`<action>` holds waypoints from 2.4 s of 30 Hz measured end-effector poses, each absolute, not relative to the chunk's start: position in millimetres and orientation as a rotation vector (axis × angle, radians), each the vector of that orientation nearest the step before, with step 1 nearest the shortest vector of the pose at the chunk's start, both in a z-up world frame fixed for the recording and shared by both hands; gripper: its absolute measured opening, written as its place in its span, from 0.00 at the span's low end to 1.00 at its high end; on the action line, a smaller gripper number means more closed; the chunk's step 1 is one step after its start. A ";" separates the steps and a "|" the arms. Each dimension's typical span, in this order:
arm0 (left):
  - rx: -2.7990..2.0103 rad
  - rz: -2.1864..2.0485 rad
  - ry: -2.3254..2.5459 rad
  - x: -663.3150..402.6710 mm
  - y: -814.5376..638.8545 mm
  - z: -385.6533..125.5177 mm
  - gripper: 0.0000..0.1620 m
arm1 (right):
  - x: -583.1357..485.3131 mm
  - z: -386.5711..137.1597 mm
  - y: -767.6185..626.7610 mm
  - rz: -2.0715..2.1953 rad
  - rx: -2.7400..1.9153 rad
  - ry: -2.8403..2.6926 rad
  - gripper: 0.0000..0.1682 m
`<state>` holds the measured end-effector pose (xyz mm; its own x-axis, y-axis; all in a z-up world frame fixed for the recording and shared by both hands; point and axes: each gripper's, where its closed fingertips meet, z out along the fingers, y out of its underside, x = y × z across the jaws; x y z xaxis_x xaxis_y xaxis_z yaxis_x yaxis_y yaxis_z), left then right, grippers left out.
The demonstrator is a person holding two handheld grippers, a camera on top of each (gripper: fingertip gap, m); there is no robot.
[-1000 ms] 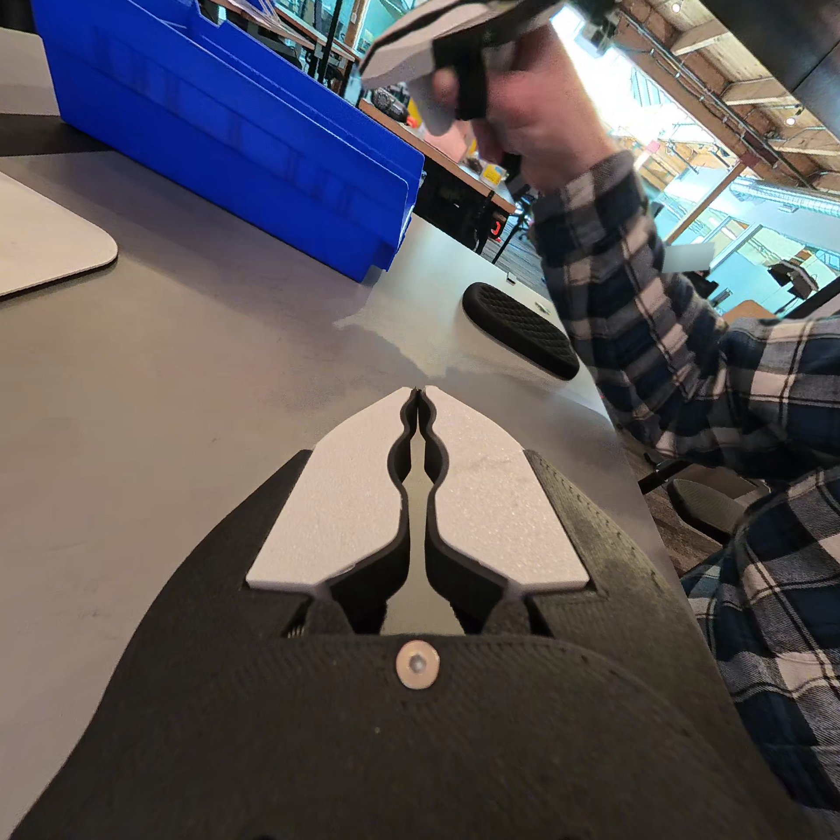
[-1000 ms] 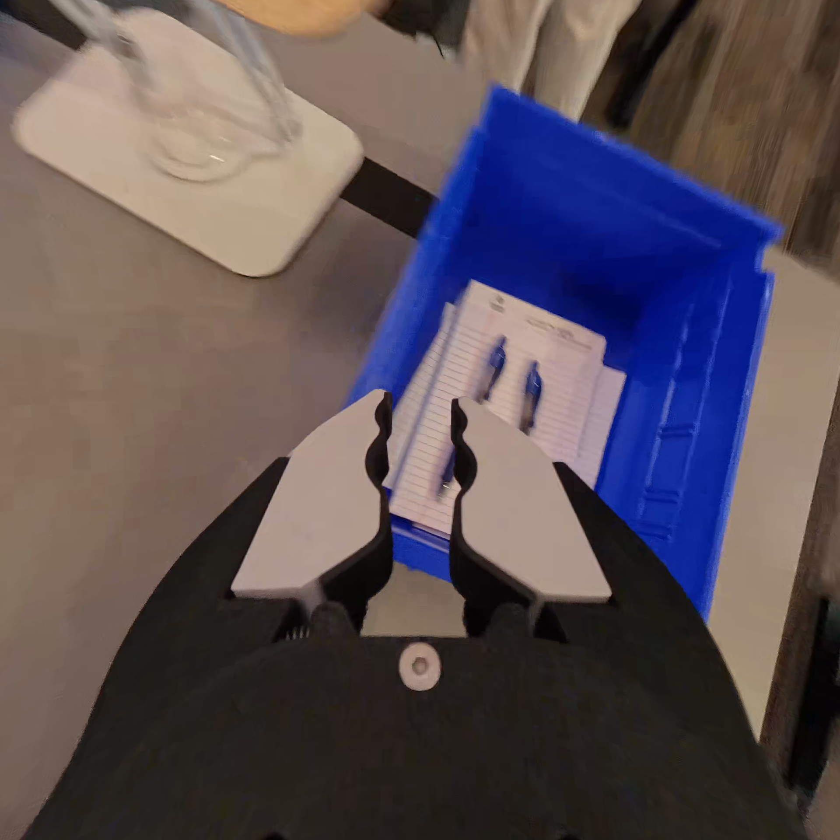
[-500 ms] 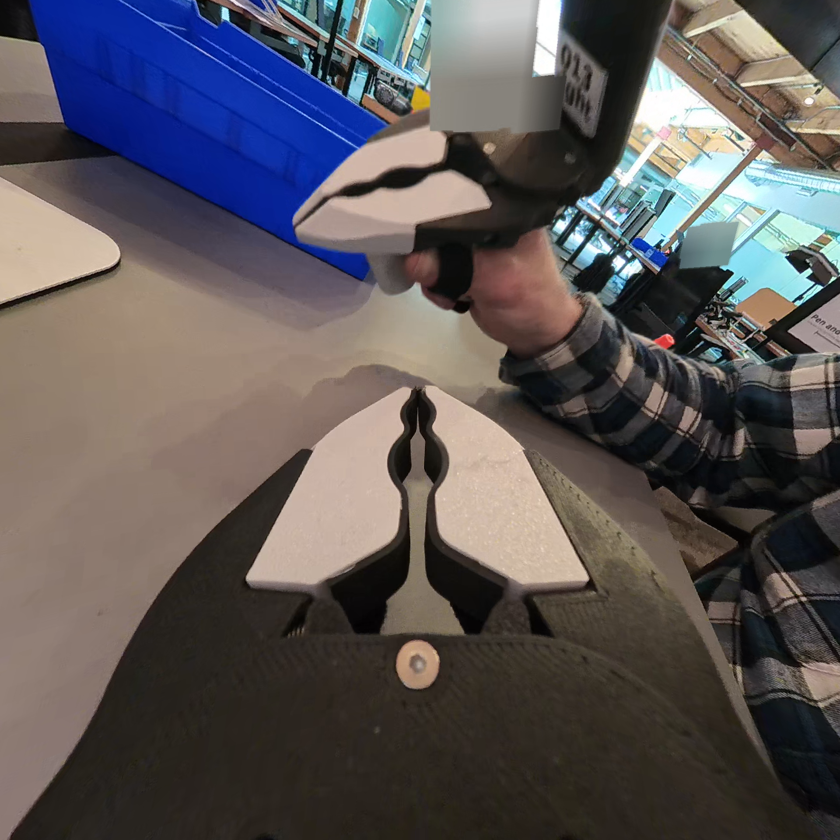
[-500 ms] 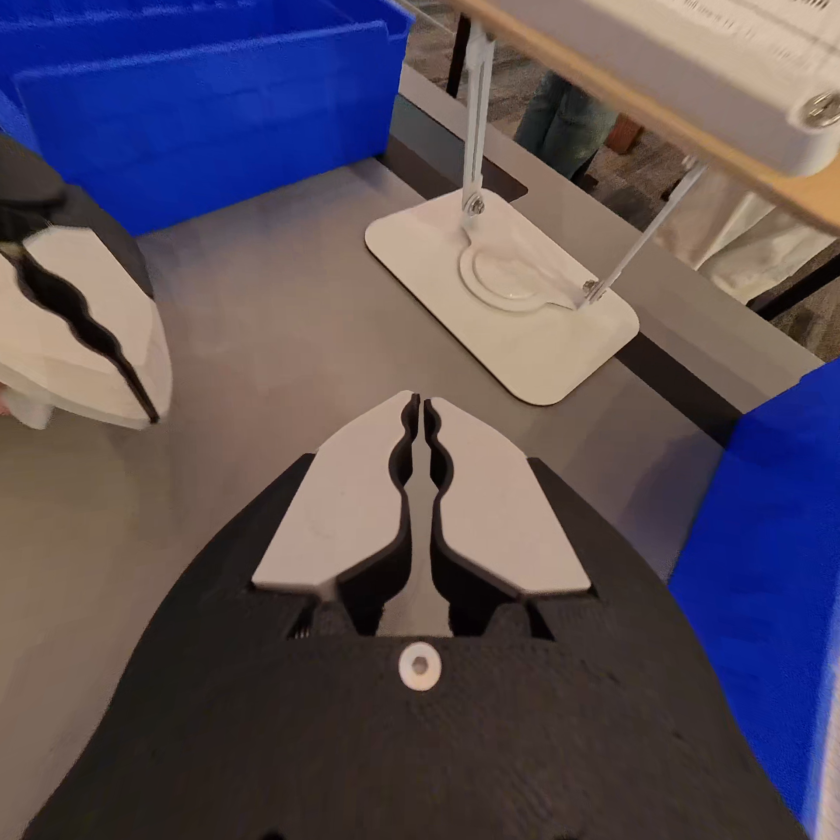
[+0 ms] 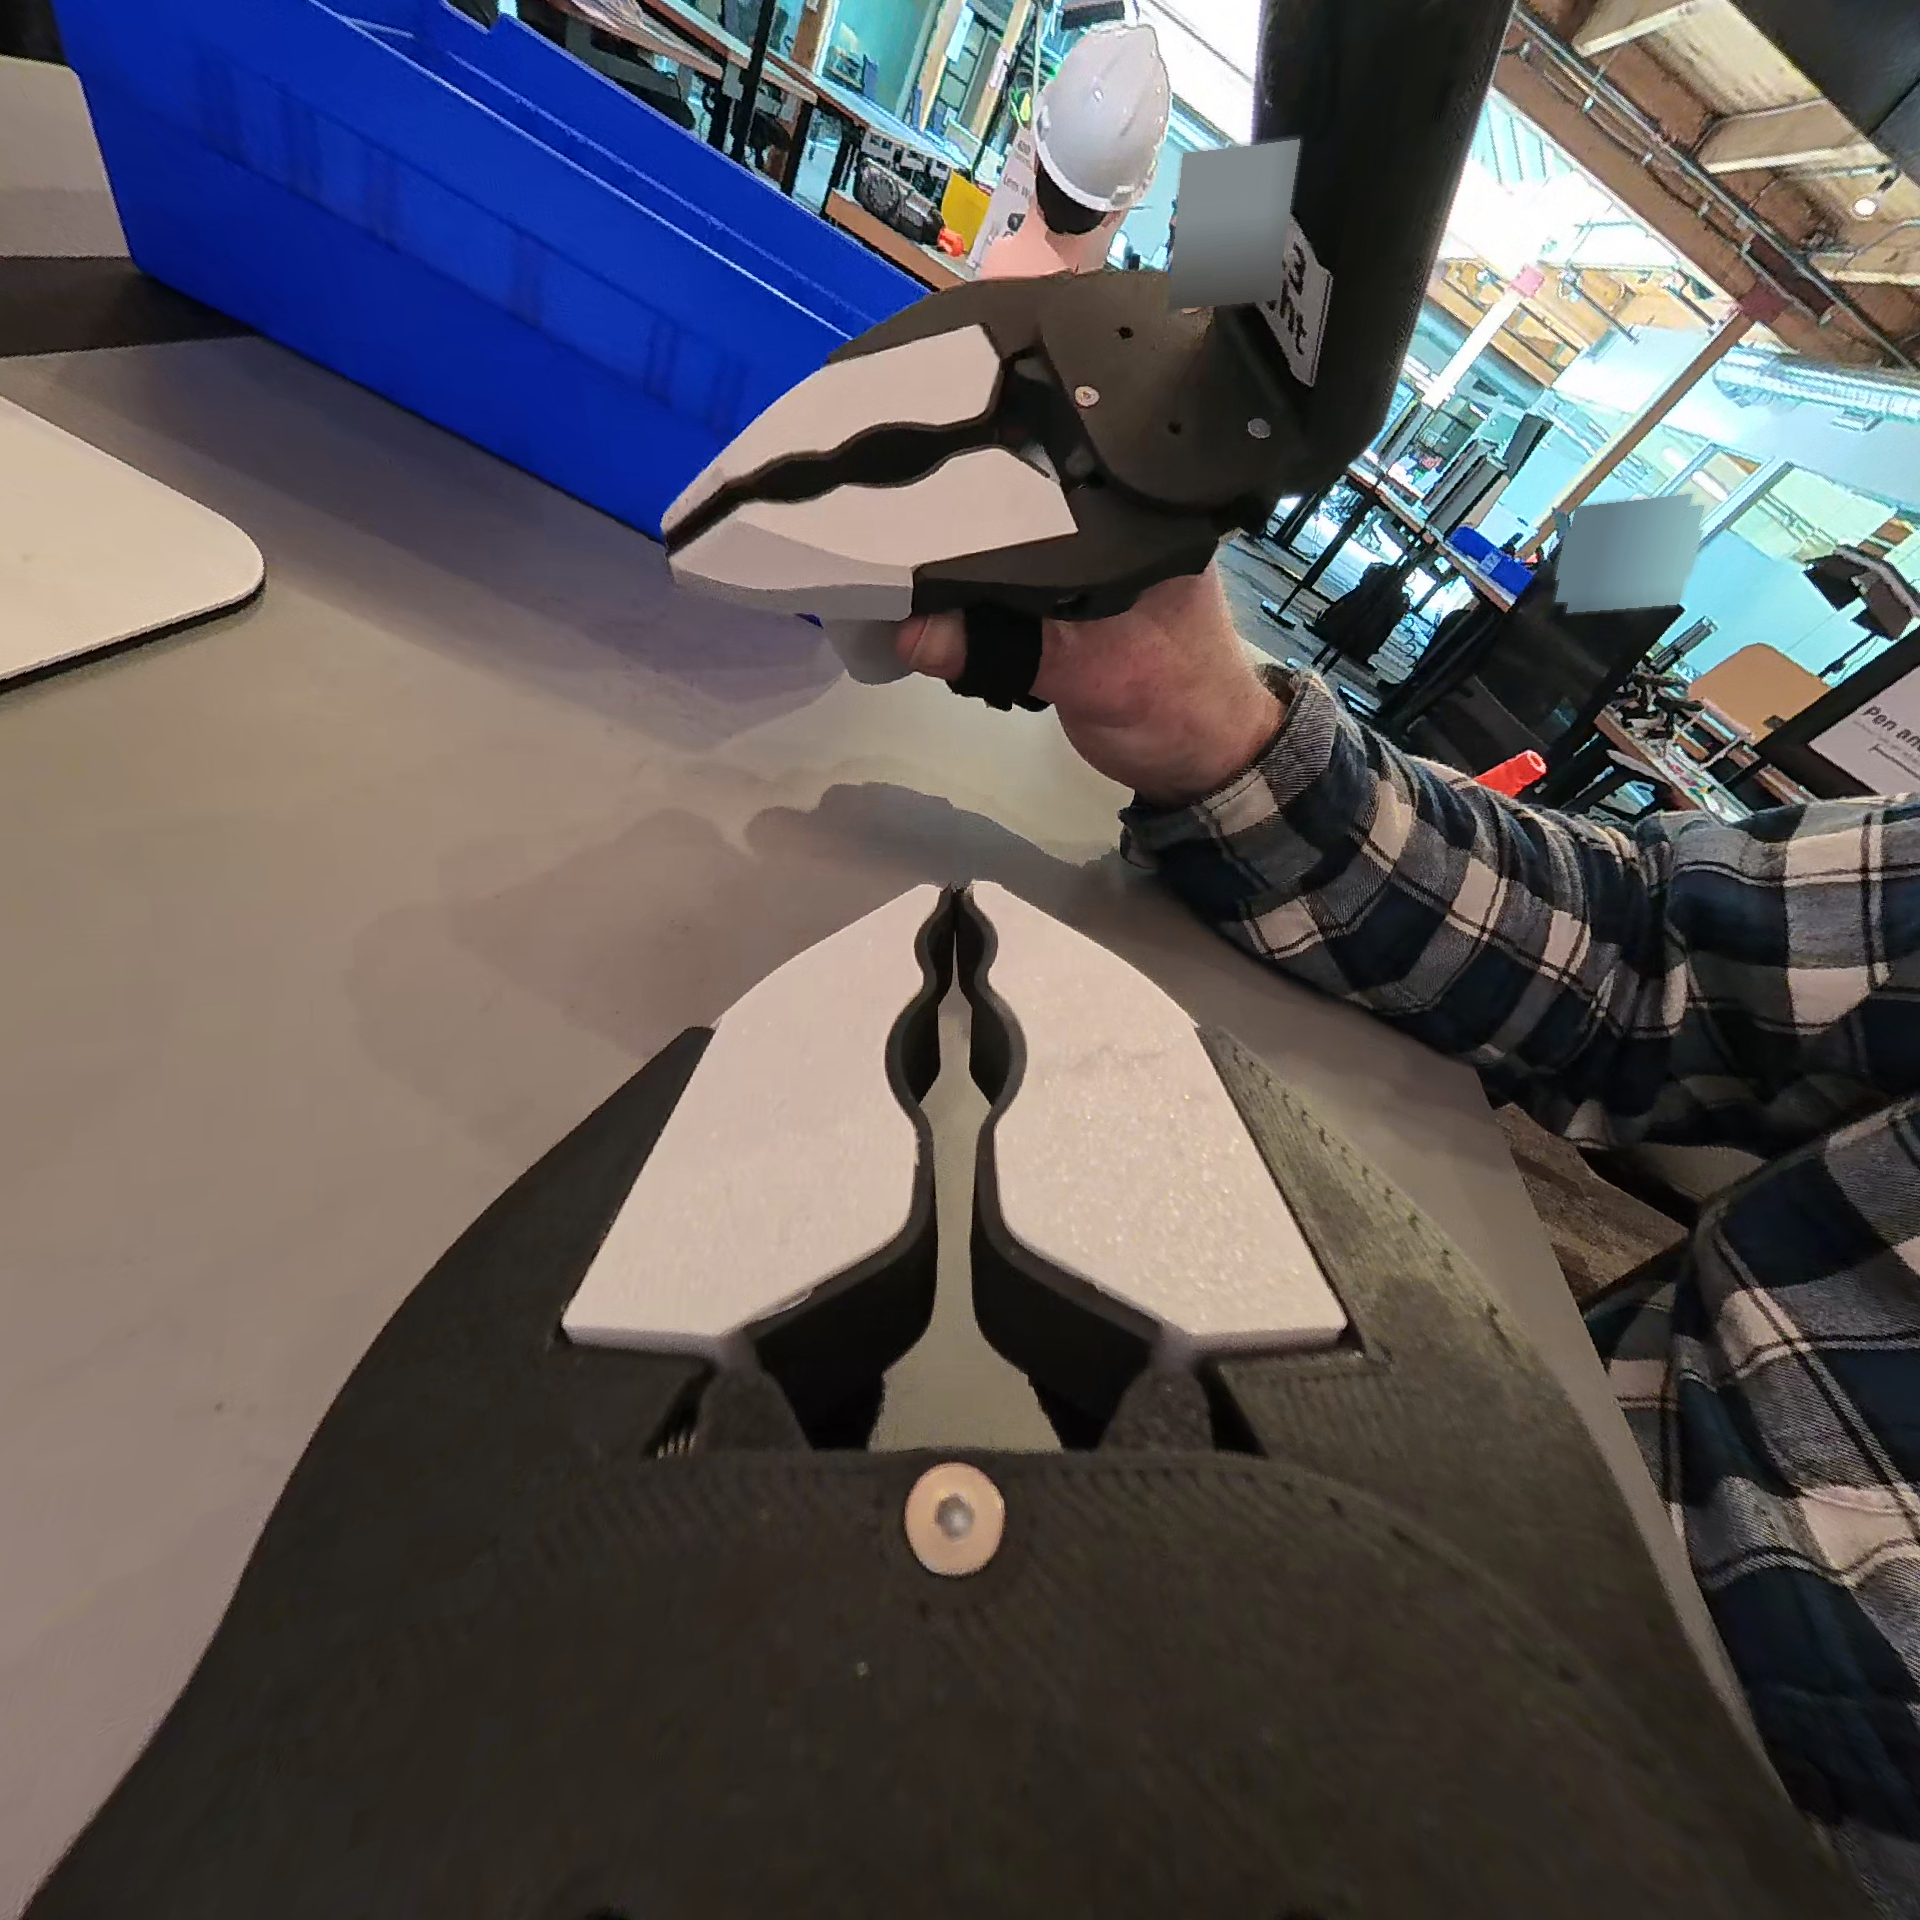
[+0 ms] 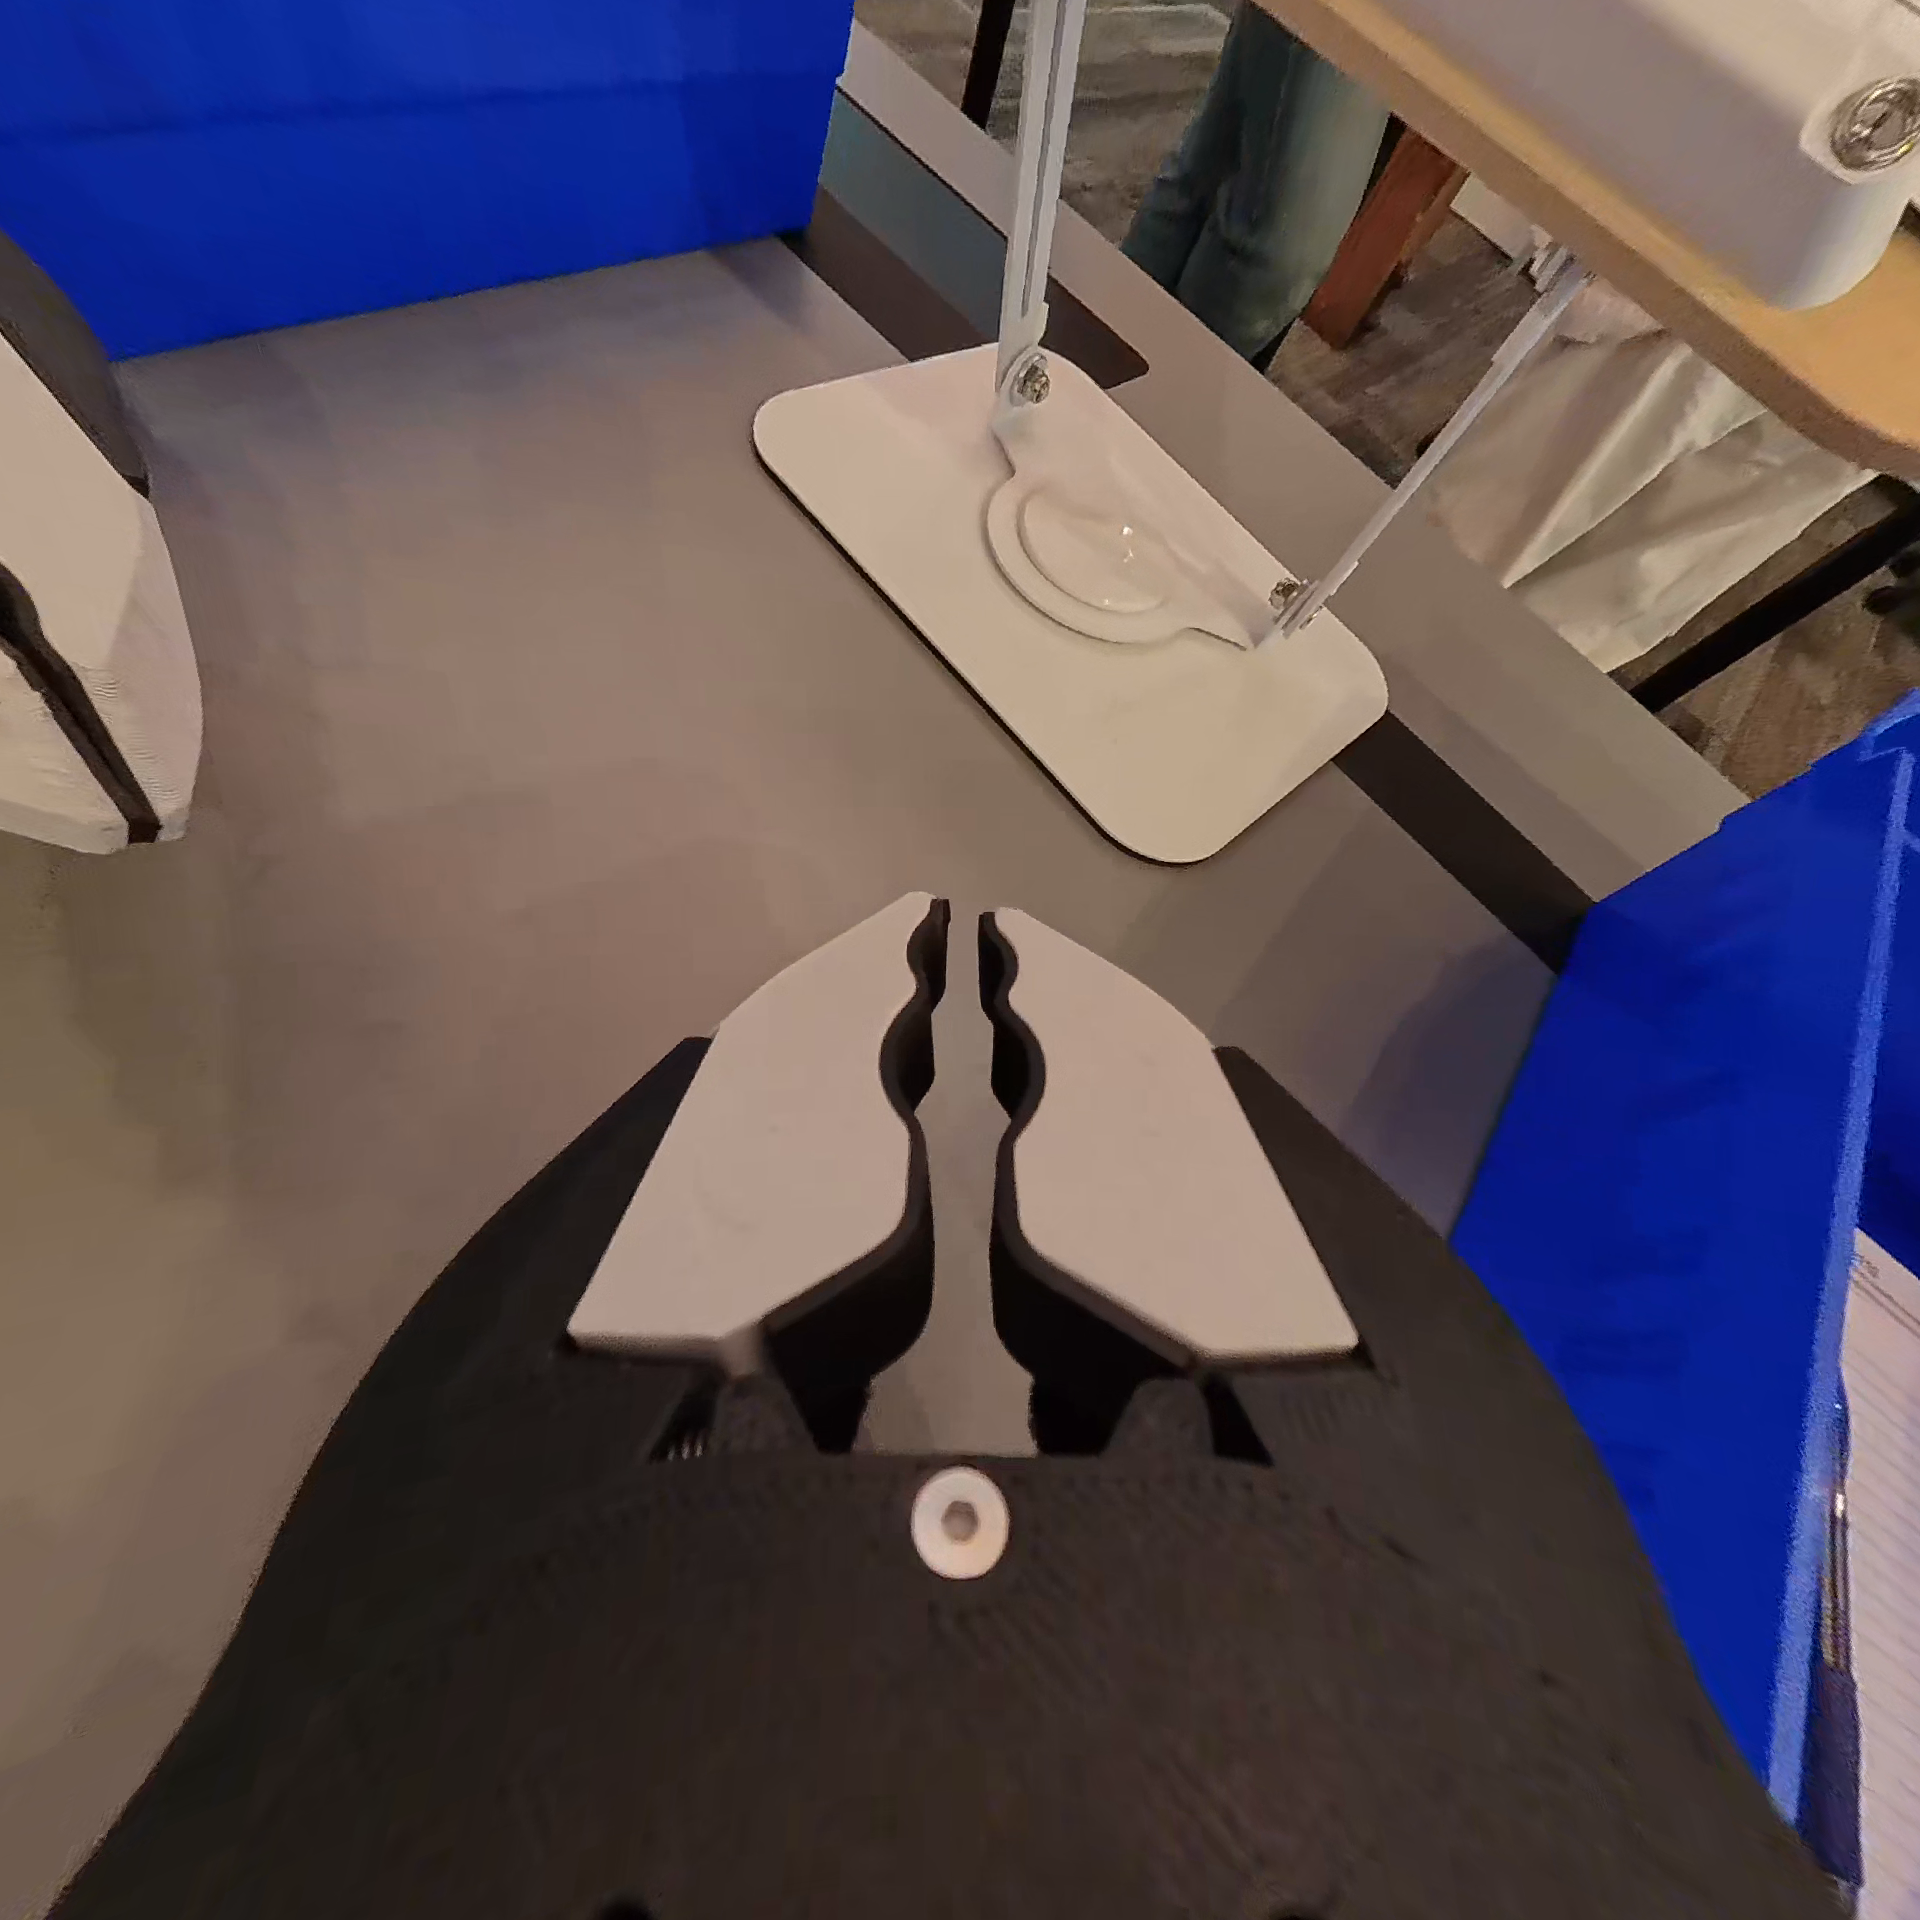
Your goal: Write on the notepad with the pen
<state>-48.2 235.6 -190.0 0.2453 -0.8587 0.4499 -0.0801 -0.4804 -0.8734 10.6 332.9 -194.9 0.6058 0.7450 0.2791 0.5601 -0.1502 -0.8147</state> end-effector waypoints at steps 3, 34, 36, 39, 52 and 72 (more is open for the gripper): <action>-1.766 -1.307 0.868 -48.0 235.5 -190.1 0.00 | 10.0 -196.3 332.3 0.232 -1.832 -1.060 0.03; -1.767 -1.308 0.871 -47.7 234.7 -190.1 0.00 | 23.0 -202.8 338.8 0.099 -1.825 -1.088 0.06; -1.767 -1.308 0.871 -47.8 234.6 -190.0 0.00 | 22.8 -204.5 338.9 0.098 -1.829 -1.093 0.06; -1.766 -1.308 0.871 -47.8 234.5 -190.0 0.00 | 22.5 -205.2 338.8 0.090 -1.830 -1.098 0.07; -1.765 -1.298 0.871 -48.1 234.5 -189.8 0.00 | 23.1 -204.7 339.6 0.082 -1.827 -1.091 0.09; -1.780 -1.284 0.854 -48.7 236.9 -191.1 0.08 | 23.2 -205.6 340.2 0.083 -1.826 -1.088 0.10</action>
